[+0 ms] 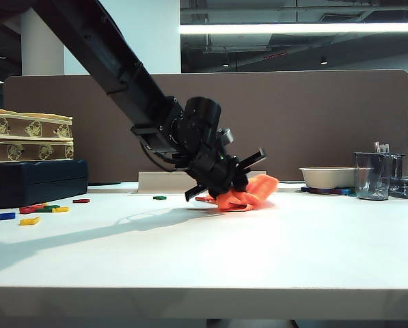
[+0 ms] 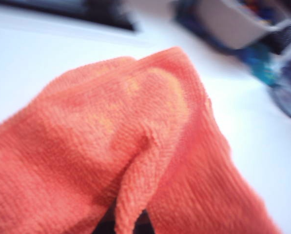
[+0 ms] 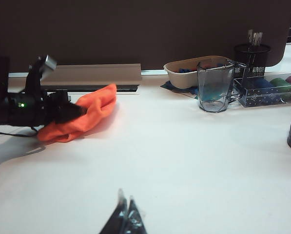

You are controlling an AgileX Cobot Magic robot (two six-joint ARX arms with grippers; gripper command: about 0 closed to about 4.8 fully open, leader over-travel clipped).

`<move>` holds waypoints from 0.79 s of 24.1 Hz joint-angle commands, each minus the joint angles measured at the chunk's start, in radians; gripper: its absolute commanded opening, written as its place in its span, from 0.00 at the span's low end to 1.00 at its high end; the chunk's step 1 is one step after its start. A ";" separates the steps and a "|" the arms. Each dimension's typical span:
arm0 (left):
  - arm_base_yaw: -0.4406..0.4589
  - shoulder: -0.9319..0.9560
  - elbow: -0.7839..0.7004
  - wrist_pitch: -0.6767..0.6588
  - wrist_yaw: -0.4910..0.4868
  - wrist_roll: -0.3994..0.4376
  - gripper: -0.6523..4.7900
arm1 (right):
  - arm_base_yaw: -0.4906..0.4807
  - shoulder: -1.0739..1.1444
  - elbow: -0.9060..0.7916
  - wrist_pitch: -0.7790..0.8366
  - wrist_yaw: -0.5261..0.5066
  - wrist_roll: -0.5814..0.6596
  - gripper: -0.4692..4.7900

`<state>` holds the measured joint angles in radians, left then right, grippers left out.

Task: Use an orange cloth to wipe the letter magnets on the table away for a distance.

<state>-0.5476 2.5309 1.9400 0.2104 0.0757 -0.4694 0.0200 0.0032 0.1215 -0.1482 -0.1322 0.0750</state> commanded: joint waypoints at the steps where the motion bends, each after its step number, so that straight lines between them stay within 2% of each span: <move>1: 0.010 -0.007 0.017 0.008 -0.081 -0.030 0.11 | 0.000 -0.002 0.006 0.010 0.000 0.004 0.09; 5: 0.025 -0.008 0.054 -0.012 -0.115 0.035 0.11 | 0.000 -0.002 0.006 0.010 0.000 0.004 0.09; 10: 0.062 -0.008 0.116 -0.150 -0.171 0.079 0.11 | 0.000 -0.002 0.006 0.010 0.002 0.004 0.09; 14: 0.123 -0.008 0.121 -0.196 -0.167 0.066 0.11 | 0.000 -0.002 0.005 0.010 0.003 0.004 0.09; 18: 0.143 -0.008 0.121 -0.195 -0.156 0.044 0.11 | 0.000 -0.002 0.005 0.009 0.003 0.004 0.09; 19: 0.145 -0.008 0.121 -0.186 -0.119 0.042 0.11 | 0.000 -0.002 0.005 0.009 0.003 0.004 0.09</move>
<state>-0.3950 2.5282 2.0552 0.0071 -0.0830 -0.4221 0.0196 0.0036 0.1215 -0.1482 -0.1318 0.0746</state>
